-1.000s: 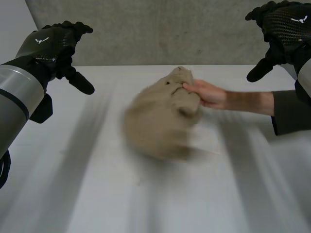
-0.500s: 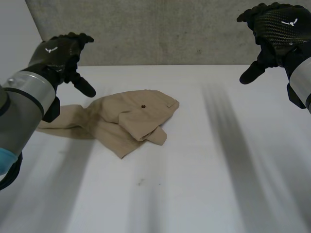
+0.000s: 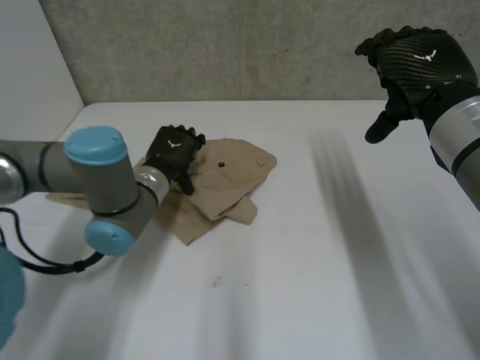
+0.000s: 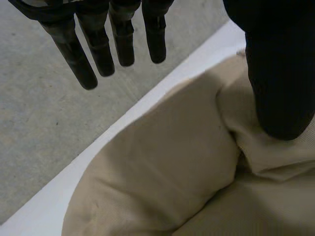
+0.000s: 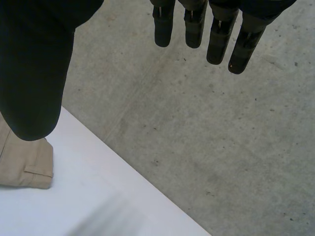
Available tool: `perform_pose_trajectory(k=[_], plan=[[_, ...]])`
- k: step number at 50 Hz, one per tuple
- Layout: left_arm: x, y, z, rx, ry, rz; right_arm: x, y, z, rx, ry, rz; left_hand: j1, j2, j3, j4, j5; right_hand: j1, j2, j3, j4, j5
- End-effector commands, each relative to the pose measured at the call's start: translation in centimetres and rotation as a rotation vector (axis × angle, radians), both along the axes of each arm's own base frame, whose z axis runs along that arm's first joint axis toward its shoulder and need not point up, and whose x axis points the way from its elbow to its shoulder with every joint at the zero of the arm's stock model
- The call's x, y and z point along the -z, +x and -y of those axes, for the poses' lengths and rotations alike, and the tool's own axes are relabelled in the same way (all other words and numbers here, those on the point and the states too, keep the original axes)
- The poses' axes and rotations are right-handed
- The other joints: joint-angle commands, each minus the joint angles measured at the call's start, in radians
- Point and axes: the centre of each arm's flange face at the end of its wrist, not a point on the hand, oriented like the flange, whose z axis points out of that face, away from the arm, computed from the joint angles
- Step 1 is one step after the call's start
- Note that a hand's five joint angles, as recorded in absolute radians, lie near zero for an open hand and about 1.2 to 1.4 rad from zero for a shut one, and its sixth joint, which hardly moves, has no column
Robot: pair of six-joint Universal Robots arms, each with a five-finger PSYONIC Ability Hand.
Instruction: Fold the shorts.
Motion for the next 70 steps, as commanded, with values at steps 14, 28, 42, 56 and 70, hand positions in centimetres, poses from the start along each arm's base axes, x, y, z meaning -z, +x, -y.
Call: perform_pose_trajectory(k=[14,28,42,56,70], plan=[[-0.5,-3.7,-10.0,0.209,0.141,0.09,0.0,-0.2,0.9,0.021,-0.04,-0.042,1.045,1.056,1.058,1.053,1.051,0.007,-0.03,-0.033,-0.058,-0.065],[-3.5,-1.6,-26.2,0.59,0.412,0.004,0.5,-0.2,1.7,0.021,-0.035,-0.06,0.756,0.767,0.769,0.764,0.762,0.007,-0.03,-0.033,-0.058,-0.065],[-8.0,2.6,-19.4,0.296,0.28,-0.12,4.7,1.7,2.3,-0.103,0.057,-0.177,0.03,0.041,0.043,0.037,0.036,0.007,-0.03,-0.033,-0.058,-0.065],[-7.1,8.3,-15.6,-0.108,0.388,-0.147,9.4,7.6,0.9,-0.486,0.223,-0.211,0.03,0.041,0.043,0.037,0.036,0.082,0.045,0.042,0.017,0.01],[-5.0,10.8,-16.7,-0.219,0.527,-0.022,13.7,8.3,-0.4,-0.595,0.257,-0.54,0.006,0.017,0.019,0.014,0.012,0.085,0.048,0.045,0.02,0.013]])
